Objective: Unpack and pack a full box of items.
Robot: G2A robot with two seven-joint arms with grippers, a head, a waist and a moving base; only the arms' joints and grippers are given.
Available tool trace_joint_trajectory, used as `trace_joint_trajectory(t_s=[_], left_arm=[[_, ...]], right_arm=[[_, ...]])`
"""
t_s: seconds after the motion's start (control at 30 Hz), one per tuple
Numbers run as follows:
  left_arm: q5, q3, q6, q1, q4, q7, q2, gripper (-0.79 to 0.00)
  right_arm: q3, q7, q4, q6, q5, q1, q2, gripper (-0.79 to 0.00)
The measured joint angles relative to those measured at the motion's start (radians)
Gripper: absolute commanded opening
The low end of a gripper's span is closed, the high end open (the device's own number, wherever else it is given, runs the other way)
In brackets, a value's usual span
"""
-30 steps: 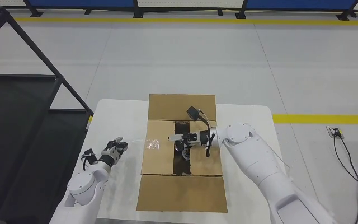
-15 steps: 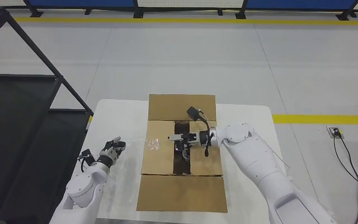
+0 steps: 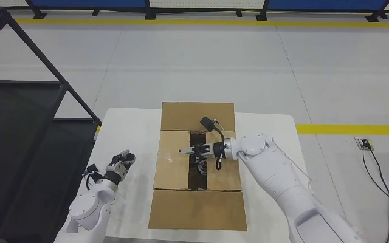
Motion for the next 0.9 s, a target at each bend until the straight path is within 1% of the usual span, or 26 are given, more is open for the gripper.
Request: trace_joint_trajectory(t_s=[0.27,0.4,0.43,0.47,0.5,0.57,0.6,0.77,0.9], left_arm=[[0.001,-0.009,-0.006,0.022,-0.017,0.002,-0.002,-0.640],[0.014,-0.006,-0.008,0.033,-0.019,-0.006,-0.002,-0.634],[0.017,-0.006,-0.009,0.036,-0.019,-0.007,-0.002,-0.616],[0.023,-0.007,-0.008,0.041,-0.018,-0.008,-0.002,-0.545],[0.030,-0.008,-0.007,0.045,-0.016,-0.010,-0.001,-0.449],[0.050,-0.009,0.005,0.055,-0.009,-0.020,0.001,-0.058],[0.060,-0.009,0.016,0.059,-0.004,-0.026,0.002,0.000],[0.112,0.013,0.076,0.046,0.028,-0.062,0.005,0.000],[0.100,0.021,0.084,0.023,0.043,-0.072,0.002,0.000]], right_arm=[[-0.007,-0.010,0.019,0.000,-0.016,0.008,-0.011,-0.785],[-0.008,-0.012,0.027,-0.002,-0.022,0.012,-0.015,-0.785],[-0.008,-0.014,0.028,-0.002,-0.024,0.013,-0.016,-0.785],[-0.009,-0.017,0.030,-0.002,-0.026,0.013,-0.017,-0.785],[-0.009,-0.018,0.031,-0.002,-0.028,0.013,-0.018,-0.785],[-0.009,-0.020,0.033,-0.002,-0.030,0.014,-0.019,-0.785],[-0.008,-0.021,0.035,-0.002,-0.031,0.014,-0.020,-0.785],[-0.005,-0.023,0.040,-0.006,-0.034,0.015,-0.022,-0.785],[-0.003,-0.021,0.042,-0.005,-0.039,0.017,-0.023,-0.785]])
